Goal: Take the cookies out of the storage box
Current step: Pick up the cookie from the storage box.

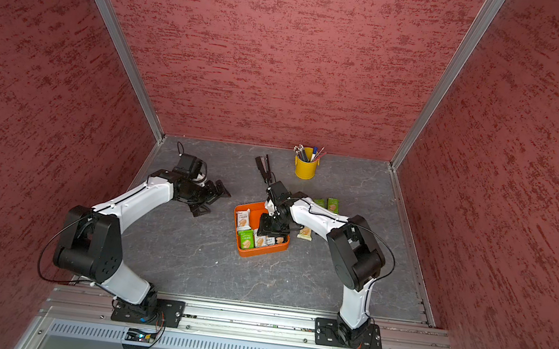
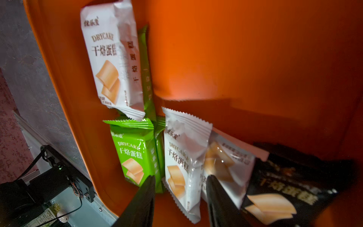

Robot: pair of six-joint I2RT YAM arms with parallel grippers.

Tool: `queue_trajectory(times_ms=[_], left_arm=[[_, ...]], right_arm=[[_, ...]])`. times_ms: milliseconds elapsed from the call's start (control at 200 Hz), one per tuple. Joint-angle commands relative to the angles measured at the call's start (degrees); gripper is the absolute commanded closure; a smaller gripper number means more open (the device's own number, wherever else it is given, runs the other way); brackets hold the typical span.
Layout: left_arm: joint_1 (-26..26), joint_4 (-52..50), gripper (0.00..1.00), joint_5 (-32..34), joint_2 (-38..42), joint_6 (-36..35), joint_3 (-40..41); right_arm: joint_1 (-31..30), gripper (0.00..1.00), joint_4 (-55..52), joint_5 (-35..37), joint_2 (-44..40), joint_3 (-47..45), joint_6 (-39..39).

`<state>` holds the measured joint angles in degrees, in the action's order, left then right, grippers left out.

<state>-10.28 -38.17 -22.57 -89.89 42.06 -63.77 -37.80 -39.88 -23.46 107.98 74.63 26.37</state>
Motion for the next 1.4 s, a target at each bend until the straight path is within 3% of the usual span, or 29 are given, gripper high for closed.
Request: queue_trajectory(times_ms=[0,441,842,1392], left_arm=[[1.02,-0.70,0.00,-1.24,1.53,-2.04,0.60],[2.59,-1.15,0.00,-1.78,2.38,-2.78,1.63],[3.03,-1.14,0.00,-1.87,3.03,-2.79,2.37],[2.90,0.02,0.00,-2.13,2.28,-2.18,1.80]], right_arm=[[-0.68,0.54,1.58,1.57,1.86,1.55,0.52],[-1.31,0.57,3.76,0.10,4.60,2.32,1.73],[-1.30,0.79,3.90,-0.28,4.22,2.36,2.58],[-0.87,0.79,-5.35,5.85,-1.02,7.37,0.09]])
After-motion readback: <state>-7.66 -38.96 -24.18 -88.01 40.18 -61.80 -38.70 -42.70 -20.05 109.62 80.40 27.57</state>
